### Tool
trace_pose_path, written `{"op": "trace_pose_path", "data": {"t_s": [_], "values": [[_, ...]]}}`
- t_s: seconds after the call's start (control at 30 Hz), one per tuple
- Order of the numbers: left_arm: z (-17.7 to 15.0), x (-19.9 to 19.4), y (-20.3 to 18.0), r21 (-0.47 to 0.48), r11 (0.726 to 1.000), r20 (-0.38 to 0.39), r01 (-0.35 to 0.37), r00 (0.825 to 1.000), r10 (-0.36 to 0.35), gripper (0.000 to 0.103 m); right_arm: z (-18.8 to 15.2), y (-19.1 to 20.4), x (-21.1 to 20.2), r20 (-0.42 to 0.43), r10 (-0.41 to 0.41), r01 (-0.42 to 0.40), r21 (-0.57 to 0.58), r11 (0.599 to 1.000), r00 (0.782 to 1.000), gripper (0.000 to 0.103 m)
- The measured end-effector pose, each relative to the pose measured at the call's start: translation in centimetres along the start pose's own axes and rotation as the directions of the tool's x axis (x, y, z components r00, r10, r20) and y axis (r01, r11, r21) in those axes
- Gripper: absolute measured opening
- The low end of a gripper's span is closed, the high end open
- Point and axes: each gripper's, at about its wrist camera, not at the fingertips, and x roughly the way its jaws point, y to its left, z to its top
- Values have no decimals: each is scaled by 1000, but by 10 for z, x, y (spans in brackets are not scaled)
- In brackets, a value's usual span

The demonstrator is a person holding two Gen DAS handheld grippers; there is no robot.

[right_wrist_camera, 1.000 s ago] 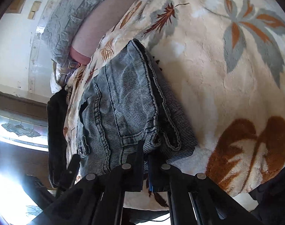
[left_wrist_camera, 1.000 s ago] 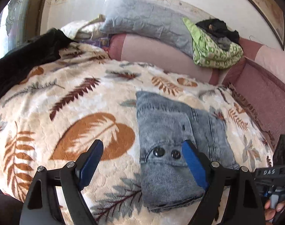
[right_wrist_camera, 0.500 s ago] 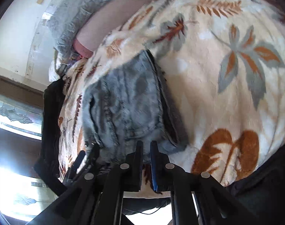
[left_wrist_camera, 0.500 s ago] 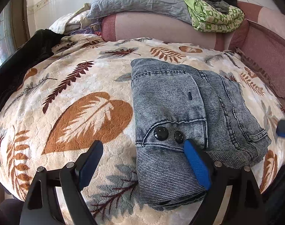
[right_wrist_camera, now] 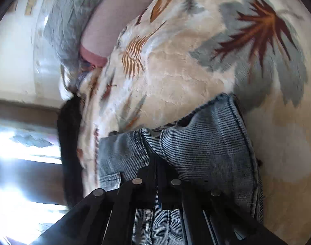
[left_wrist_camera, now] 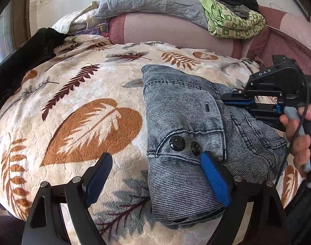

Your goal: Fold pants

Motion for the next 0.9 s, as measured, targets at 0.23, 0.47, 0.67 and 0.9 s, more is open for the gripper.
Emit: {"op": "trace_pose_path", "data": {"t_s": [0.23, 0.47, 0.67, 0.9], "values": [[5, -7, 18, -118, 987, 3, 110, 994, -111, 89, -57, 17, -32, 6, -122, 121, -194, 973, 992, 34], [-4, -12, 92, -475, 849, 44, 230, 970, -238, 89, -67, 1, -46, 42, -102, 108, -211, 971, 994, 14], [-7, -8, 83, -477, 788, 49, 388, 908, -417, 87, -69, -15, -53, 18, -53, 56, -182, 982, 998, 14], [-5, 4, 36, -369, 838, -67, 402, 888, -456, 54, -66, -7, -55, -29, -103, 95, -191, 977, 994, 16]]}}
